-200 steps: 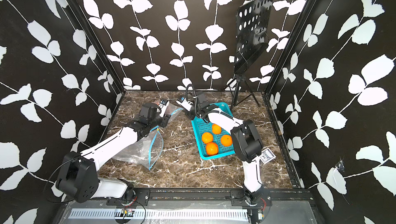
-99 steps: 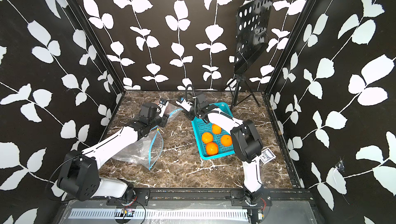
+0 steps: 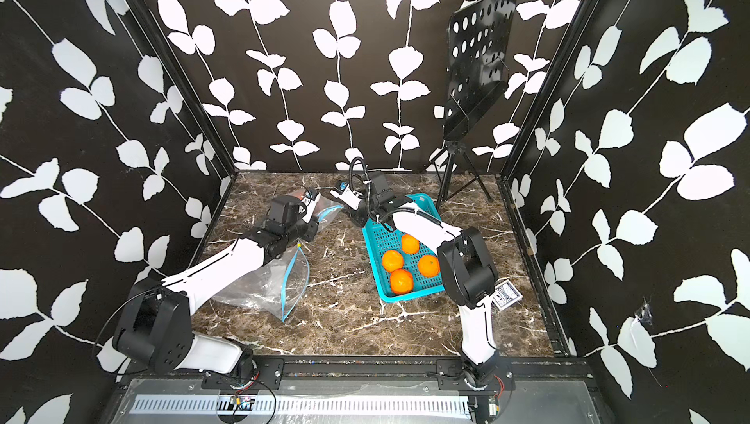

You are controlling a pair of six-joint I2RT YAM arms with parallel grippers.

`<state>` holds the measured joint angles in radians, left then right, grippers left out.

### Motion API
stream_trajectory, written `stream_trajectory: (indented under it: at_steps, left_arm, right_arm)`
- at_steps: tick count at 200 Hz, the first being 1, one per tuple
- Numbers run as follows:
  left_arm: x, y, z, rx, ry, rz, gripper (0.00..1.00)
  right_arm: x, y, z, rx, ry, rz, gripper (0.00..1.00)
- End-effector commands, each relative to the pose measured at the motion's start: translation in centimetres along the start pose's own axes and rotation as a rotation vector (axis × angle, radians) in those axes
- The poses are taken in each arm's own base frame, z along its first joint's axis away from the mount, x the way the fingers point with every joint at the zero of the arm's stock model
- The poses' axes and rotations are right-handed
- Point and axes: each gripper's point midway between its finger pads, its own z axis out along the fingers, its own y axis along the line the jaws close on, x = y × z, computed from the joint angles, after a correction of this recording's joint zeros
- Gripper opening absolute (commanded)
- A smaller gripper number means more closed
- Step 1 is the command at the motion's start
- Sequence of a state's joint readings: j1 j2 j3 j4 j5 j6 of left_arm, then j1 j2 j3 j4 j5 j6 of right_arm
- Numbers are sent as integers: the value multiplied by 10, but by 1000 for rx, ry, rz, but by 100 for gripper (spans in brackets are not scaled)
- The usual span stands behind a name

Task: Open the zip-top bag and take out the orange
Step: Open the zipper of the food storage bag at the center of the board.

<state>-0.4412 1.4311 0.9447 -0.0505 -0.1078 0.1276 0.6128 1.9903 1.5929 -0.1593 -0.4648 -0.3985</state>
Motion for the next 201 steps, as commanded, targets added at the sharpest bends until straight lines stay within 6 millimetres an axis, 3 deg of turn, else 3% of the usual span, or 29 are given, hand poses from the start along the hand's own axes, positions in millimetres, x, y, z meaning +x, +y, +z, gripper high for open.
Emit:
stream_trajectory:
  at_steps: [1, 11, 27, 50, 62, 68, 81, 92, 97, 104, 118, 139, 163, 180, 201]
  left_arm:
    - [-4, 2, 4, -7, -18, 6, 33]
    - [-3, 2, 7, -9, -9, 4, 39]
    - [-2, 2, 11, -12, 3, 5, 39]
    - [-6, 9, 9, -18, -8, -23, 19]
    - [-10, 11, 8, 37, -31, -94, 1]
    - [-12, 13, 8, 89, -53, -150, 0]
    - [-21, 19, 7, 189, -103, -295, 0]
    - [-31, 11, 5, 273, -137, -340, 0]
    - [-34, 6, 4, 308, -139, -352, 0]
    - [-37, 0, 3, 351, -138, -378, 0]
    - [-45, -4, 3, 394, -178, -433, 0]
    - [-53, -3, 4, 413, -202, -482, 0]
    - [-66, -9, 0, 478, -210, -523, 0]
    - [-73, -15, -6, 534, -233, -538, 0]
    - [-74, -16, -15, 541, -251, -543, 0]
  right_arm:
    - [-20, 13, -9, -61, -50, -34, 0]
    - [-21, 18, -10, -88, -57, -37, 0]
    - [-20, 21, -10, -109, -57, -44, 0]
    - [-17, 16, -10, -87, -45, -46, 0]
    - [-14, 4, -11, -37, -34, -34, 0]
    - [-15, -3, -13, -5, -36, -20, 0]
    - [-21, -20, -18, 50, -74, 33, 9]
    - [-34, -25, -25, 63, -145, 79, 14]
    - [-39, -24, -27, 61, -166, 94, 26]
    - [-46, -25, -33, 80, -194, 143, 50]
    - [-59, -24, -42, 78, -243, 277, 65]
    - [-69, -3, -46, -1, -277, 398, 74]
    - [-77, 16, -29, -25, -315, 405, 81]
    - [-78, 8, -11, 19, -279, 403, 82]
    - [-80, -15, 9, 70, -286, 468, 81]
